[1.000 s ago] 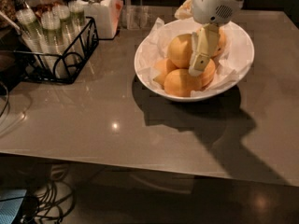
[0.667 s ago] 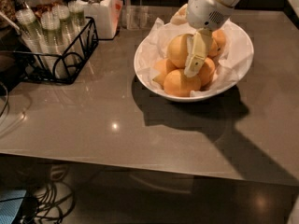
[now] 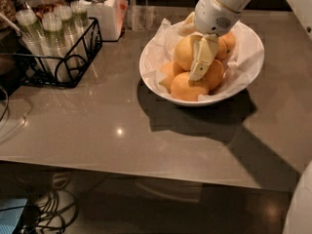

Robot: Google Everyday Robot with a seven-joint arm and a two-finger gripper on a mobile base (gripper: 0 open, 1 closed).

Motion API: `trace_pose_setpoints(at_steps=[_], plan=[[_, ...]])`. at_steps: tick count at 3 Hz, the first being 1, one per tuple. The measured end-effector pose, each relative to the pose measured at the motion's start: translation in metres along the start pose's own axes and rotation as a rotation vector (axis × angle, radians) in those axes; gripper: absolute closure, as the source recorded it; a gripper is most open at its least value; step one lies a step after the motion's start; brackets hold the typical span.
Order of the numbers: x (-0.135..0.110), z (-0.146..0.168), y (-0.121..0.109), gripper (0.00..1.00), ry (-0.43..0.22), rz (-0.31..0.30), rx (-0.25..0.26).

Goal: Pick orange from white bowl

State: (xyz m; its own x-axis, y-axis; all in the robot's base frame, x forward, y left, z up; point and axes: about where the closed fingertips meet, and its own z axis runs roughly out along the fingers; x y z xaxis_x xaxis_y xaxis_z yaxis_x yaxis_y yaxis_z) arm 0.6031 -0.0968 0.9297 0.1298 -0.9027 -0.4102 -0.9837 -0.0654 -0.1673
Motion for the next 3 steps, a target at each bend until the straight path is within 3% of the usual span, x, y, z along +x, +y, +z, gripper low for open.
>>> trace_pose_setpoints(at_steps=[1,3], plan=[[0.0000,0.0000,0.0000,0.29,0.000,0.000,0.000],[0.0000,0.0000,0.0000,0.76,0.000,0.000,0.000]])
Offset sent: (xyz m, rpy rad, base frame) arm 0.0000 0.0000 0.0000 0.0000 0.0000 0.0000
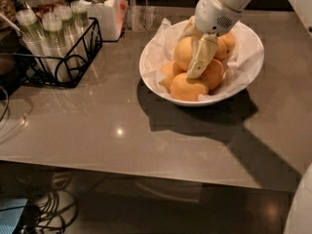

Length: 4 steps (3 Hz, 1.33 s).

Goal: Pick orange from white bowl

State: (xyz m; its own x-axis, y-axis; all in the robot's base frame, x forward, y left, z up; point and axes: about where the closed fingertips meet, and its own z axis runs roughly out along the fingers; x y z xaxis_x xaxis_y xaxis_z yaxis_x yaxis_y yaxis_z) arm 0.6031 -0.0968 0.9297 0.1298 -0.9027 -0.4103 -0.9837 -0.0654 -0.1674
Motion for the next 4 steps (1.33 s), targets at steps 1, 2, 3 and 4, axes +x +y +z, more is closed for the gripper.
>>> trace_pose_setpoints(at_steps=[1,2,3,4], plan=[[0.000,0.000,0.000,0.98,0.000,0.000,0.000],[-0.002,-0.004,-0.001,1.00,0.000,0.000,0.000],[-0.014,-0.014,0.002,1.00,-0.048,-0.001,0.058],[-0.015,-0.014,-0.001,1.00,-0.053,-0.002,0.067]])
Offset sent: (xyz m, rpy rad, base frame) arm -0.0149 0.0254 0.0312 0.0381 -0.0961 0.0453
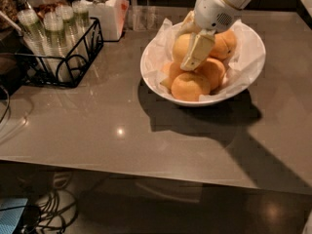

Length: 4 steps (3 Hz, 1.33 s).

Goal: Pick orange from white bowl

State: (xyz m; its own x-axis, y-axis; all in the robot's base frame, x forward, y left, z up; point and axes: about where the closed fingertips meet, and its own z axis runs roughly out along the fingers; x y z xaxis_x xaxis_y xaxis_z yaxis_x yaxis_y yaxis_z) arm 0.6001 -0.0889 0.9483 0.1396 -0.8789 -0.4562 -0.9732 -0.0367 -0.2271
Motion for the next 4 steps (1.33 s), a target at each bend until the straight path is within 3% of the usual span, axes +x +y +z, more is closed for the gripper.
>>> trace_pose_setpoints(at_steps=[1,2,3,4], plan=[[-0.001,-0.001,-0.001,1.00,-0.028,-0.009,-0.004],[0.007,0.009,-0.011,1.00,-0.221,-0.050,0.014],[0.007,0.008,-0.011,1.00,-0.224,-0.050,0.014],[0.016,0.002,0.003,1.00,-0.336,-0.017,0.027]])
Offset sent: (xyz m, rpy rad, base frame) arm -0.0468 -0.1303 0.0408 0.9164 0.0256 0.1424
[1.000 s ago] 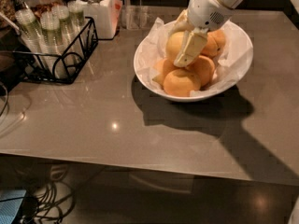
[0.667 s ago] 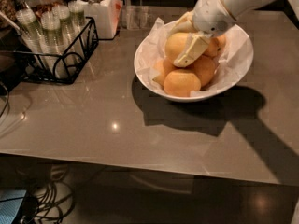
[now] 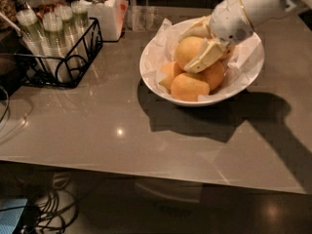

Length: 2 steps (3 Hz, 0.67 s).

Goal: Pick orange from white bowl

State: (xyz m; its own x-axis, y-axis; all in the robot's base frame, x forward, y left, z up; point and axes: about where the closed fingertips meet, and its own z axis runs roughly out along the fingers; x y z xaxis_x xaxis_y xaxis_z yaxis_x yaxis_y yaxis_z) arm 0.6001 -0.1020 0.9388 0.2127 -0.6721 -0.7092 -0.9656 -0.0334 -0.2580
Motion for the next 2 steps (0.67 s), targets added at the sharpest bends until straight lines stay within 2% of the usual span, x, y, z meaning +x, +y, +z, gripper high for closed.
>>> trace_pose_setpoints(at_steps=[2], plan=[[-0.0020,0.0012,0.0076,1.00,-0.095,0.004,0.014]])
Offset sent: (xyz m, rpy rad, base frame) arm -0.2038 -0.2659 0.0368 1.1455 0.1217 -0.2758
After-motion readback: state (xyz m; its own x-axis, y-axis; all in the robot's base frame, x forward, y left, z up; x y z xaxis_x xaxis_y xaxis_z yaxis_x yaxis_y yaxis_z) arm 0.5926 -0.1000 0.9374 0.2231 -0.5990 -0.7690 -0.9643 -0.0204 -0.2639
